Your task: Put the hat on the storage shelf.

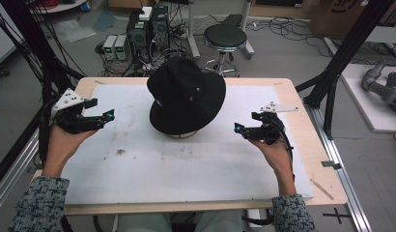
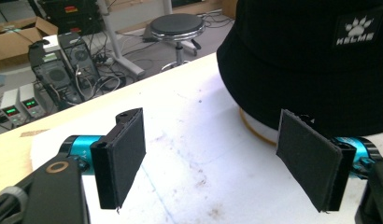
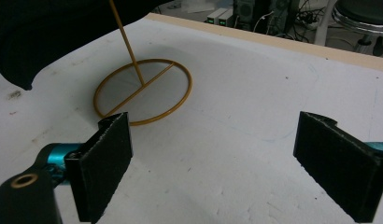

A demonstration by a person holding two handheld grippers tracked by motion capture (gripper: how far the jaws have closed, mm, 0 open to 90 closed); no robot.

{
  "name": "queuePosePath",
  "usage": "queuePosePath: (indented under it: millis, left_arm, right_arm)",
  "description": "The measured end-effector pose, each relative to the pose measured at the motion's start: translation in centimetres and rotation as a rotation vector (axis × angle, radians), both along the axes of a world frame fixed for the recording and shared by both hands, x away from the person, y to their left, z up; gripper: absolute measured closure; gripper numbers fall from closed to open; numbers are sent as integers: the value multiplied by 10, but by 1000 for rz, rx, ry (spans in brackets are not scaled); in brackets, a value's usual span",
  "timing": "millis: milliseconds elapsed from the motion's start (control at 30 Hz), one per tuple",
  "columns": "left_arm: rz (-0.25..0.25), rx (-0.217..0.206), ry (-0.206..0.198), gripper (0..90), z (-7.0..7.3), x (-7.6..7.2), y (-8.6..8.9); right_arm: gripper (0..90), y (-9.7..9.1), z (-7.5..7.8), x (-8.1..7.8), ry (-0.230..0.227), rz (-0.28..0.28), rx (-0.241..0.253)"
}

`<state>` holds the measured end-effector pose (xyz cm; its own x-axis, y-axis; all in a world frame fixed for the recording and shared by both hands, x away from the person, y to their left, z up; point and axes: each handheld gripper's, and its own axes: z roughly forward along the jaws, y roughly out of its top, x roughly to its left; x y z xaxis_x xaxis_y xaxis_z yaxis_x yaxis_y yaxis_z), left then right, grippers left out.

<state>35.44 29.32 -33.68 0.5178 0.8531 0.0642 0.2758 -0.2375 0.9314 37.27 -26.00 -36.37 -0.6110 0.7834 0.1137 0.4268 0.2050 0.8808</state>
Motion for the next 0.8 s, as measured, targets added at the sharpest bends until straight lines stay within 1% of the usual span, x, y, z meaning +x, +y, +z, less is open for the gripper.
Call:
queuePosePath:
  millis: [67,133,200,300,467,767,800]
  left_arm:
    - [1,1,1,244,-2,-1,0]
    - [4,11,-1,244,-4,-2,0]
    - [0,4,-1,243,-7,-4,0]
    - [-4,10,5,244,-10,-4,1]
    - [-2,4,1,245,-15,-5,2]
    - [0,-6,1,249,-19,-6,4]
    - [-4,0,1,249,-19,-6,5]
  right_arm:
    - [115,0,0,0,0,-1,-2]
    - [115,0,0,0,-2,0,-5]
    - [115,0,0,0,4,-2,-3]
    - [115,0,0,-1,5,-2,-5]
    - [115,1,0,-1,2,-3,-11]
    - [115,2,0,-1,0,-2,-16]
    - [115,1,0,-1,1,-2,-15]
